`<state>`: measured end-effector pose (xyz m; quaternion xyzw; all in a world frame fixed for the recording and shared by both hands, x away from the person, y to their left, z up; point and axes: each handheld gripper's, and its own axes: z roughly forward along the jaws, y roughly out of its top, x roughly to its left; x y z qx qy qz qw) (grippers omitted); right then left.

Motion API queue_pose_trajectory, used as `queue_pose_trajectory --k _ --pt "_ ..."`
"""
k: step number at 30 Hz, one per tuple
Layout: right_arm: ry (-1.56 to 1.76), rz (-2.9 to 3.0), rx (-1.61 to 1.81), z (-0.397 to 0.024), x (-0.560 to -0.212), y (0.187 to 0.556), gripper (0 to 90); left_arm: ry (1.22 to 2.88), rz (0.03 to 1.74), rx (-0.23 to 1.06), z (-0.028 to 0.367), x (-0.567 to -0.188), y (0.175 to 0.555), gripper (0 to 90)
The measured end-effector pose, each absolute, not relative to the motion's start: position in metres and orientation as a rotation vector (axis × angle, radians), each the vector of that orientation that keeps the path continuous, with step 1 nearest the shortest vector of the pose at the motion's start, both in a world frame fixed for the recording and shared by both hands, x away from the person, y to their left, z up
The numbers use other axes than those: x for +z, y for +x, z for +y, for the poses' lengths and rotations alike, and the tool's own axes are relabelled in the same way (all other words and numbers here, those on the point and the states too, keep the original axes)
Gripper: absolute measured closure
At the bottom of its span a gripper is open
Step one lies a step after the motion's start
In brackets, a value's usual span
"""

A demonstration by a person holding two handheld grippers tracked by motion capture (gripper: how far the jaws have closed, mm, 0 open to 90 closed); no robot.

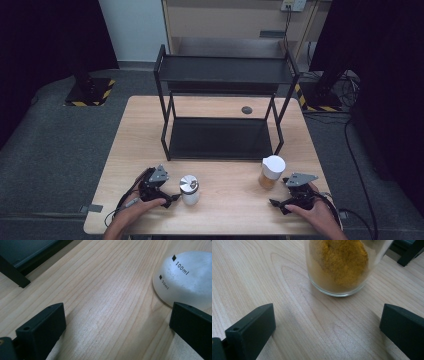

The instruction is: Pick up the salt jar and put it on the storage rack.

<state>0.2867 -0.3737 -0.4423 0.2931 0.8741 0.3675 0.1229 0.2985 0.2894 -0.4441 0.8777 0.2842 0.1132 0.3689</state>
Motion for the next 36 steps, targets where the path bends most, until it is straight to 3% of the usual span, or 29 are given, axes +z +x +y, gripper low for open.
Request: queue_pose_trajectory --k 36 --pt "0.855 2.549 1.072 -0.374 -0.442 0.287 1.1 2.268 0.656 0.264 0.300 -0.444 0.297 0.5"
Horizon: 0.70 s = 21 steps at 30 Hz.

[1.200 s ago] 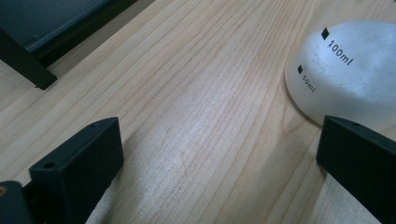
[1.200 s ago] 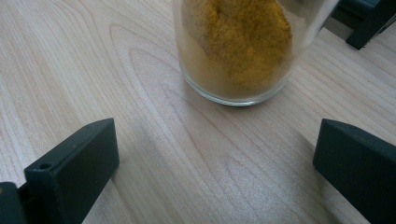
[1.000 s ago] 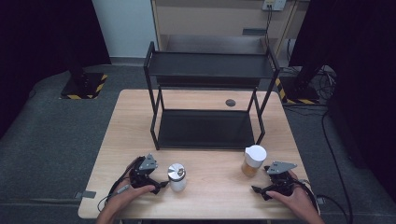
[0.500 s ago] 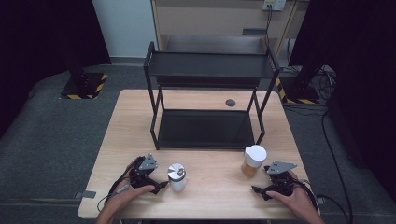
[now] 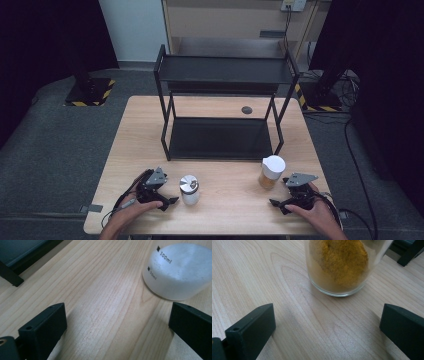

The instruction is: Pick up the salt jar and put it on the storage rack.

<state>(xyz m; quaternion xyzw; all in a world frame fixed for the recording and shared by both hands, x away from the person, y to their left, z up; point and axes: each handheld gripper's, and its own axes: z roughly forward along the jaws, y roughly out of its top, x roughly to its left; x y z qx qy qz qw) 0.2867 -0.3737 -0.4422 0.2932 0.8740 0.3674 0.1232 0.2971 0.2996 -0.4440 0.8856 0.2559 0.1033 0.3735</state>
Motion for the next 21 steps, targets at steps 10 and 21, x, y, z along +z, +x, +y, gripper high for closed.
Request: queue_pose_trajectory --k 10,21 --pt "0.855 2.549 1.072 -0.374 -0.442 0.287 1.1 2.279 0.591 0.229 0.304 -0.443 0.296 1.1" --pt "0.855 2.549 1.072 -0.374 -0.442 0.287 1.1 2.270 0.507 0.195 0.295 -0.441 0.297 1.1"
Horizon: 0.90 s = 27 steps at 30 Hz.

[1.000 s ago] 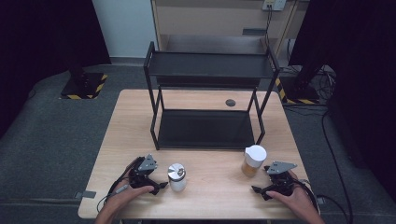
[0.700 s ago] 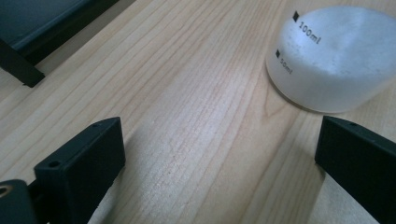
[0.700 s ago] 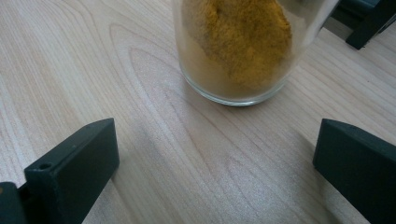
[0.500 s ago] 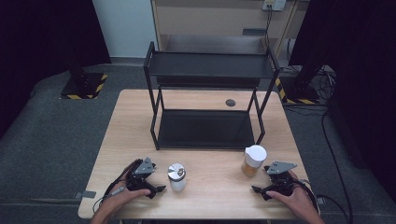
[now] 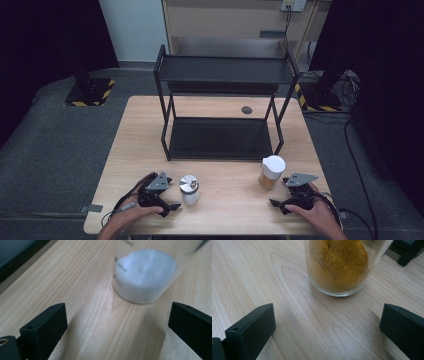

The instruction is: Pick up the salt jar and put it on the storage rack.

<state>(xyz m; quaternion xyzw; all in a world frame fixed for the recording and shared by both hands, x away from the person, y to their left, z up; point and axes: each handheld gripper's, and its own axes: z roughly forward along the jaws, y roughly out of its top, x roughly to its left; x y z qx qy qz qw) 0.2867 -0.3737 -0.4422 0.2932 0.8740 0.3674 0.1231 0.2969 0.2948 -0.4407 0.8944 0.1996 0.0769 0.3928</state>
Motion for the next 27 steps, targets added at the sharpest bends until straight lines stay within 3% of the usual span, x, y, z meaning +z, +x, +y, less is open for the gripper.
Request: queue_pose_trajectory --k 27 --pt "0.855 2.549 1.072 -0.374 -0.442 0.287 1.1 2.146 0.430 0.115 0.272 -0.445 0.305 1.2"
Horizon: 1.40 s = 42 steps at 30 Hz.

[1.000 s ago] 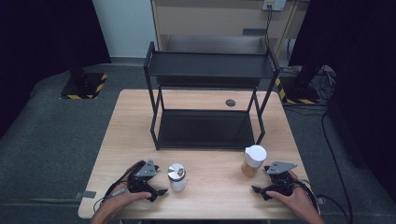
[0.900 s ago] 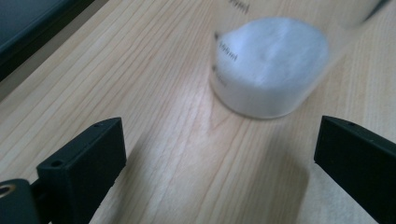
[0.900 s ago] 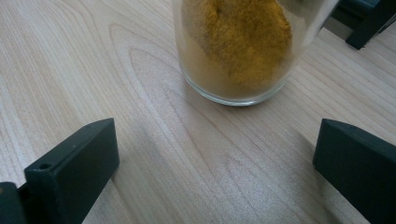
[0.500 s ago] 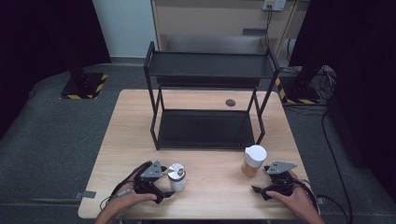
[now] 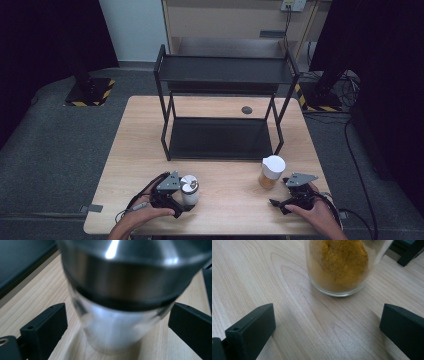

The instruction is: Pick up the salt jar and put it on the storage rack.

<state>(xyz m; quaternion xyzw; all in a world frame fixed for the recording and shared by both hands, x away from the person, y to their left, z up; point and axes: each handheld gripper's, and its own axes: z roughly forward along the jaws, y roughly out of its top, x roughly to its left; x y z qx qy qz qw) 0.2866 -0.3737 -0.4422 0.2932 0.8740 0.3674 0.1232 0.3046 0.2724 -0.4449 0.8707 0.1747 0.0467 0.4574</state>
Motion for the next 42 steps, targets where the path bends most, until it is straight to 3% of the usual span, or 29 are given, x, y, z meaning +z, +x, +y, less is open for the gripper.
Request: queue_pose_trajectory --k 10,18,42 --pt "0.855 2.549 1.071 -0.374 -0.442 0.287 1.1 2.098 0.447 0.136 0.267 -0.448 0.304 10.4" --pt "0.855 2.549 1.071 -0.374 -0.442 0.287 1.2 2.094 0.446 0.147 0.267 -0.449 0.304 28.4" --pt "0.855 2.549 1.072 -0.374 -0.442 0.287 1.1 2.102 0.342 0.123 0.262 -0.437 0.308 29.8"
